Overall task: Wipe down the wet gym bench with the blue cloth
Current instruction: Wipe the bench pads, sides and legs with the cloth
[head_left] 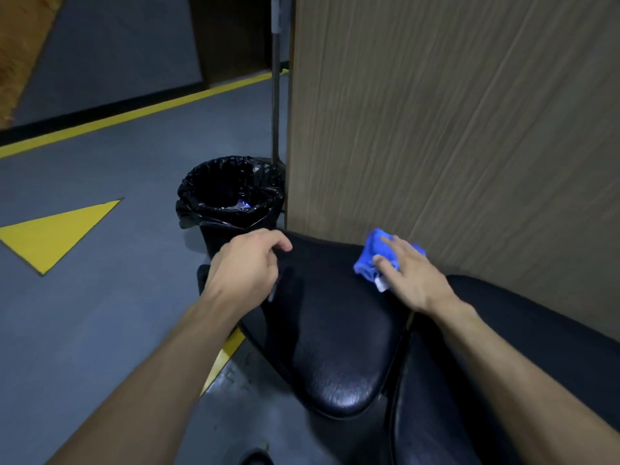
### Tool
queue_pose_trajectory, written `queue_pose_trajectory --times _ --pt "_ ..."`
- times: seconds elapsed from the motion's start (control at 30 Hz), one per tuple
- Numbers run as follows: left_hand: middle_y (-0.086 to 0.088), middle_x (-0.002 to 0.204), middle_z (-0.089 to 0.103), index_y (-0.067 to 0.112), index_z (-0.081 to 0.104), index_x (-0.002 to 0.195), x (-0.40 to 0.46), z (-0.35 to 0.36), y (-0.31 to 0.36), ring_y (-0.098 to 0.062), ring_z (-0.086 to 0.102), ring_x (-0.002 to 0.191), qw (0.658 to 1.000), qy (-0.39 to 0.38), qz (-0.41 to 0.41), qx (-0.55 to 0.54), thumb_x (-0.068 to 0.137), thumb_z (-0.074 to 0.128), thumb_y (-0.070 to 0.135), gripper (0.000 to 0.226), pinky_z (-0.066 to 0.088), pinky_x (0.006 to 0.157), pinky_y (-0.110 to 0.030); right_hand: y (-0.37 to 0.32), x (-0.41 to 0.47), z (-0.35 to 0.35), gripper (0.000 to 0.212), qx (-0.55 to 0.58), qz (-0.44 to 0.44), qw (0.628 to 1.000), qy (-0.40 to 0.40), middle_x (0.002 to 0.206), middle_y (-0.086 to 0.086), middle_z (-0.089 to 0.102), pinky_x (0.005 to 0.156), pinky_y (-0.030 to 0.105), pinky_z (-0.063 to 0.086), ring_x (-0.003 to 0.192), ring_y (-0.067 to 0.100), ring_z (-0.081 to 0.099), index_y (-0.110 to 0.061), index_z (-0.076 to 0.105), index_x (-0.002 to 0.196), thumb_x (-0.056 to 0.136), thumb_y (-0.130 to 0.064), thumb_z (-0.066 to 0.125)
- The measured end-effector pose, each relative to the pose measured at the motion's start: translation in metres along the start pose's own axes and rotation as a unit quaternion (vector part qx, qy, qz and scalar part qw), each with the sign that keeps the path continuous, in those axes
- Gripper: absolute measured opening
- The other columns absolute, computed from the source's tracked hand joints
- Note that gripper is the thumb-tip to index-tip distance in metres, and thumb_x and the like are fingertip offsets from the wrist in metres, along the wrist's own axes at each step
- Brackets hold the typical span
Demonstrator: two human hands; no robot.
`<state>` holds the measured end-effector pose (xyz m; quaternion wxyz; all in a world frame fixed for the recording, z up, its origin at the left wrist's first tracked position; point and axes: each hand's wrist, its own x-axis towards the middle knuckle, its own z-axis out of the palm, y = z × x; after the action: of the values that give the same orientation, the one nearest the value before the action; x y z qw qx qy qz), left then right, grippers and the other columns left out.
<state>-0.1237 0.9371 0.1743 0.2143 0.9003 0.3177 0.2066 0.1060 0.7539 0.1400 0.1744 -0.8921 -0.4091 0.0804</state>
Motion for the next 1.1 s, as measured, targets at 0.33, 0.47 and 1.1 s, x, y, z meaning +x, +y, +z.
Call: queue_pose_trajectory --times 0.33,0.47,1.1 --pt "0.018 0.104 0.066 0.039 0.066 0.099 0.005 0.014 0.032 -0.023 0.065 0.087 0.999 -0.014 0.042 -0.01 0.09 0.049 0.01 0.034 0.053 0.079 -0.039 -0.039 -0.146 0.017 0.072 -0.058 -0.275 0.959 -0.032 0.167 -0.009 0.011 0.125 0.034 0.0 0.154 0.009 0.0 -0.027 0.03 0.156 0.091 -0.052 0.047" --pt "0.018 0.107 0.066 0.038 0.067 0.099 -0.003 0.009 0.036 -0.02 0.062 0.085 0.999 -0.023 0.039 -0.008 0.093 0.046 0.01 0.036 0.051 0.078 -0.036 -0.01 -0.097 -0.001 0.073 -0.044 -0.151 0.987 -0.012 0.166 -0.011 0.015 0.125 0.039 0.005 0.153 0.004 0.002 -0.031 0.029 0.156 0.089 -0.06 0.03" --pt "0.015 0.11 0.069 0.04 0.067 0.097 -0.029 -0.002 0.05 -0.021 0.065 0.1 0.997 -0.045 0.065 0.015 0.09 0.045 0.012 0.037 0.053 0.086 -0.041 -0.054 -0.16 0.022 0.065 0.076 -0.277 0.957 -0.044 0.153 -0.004 0.046 0.122 0.033 0.023 0.147 0.012 0.033 -0.021 0.058 0.138 0.076 -0.031 0.043"
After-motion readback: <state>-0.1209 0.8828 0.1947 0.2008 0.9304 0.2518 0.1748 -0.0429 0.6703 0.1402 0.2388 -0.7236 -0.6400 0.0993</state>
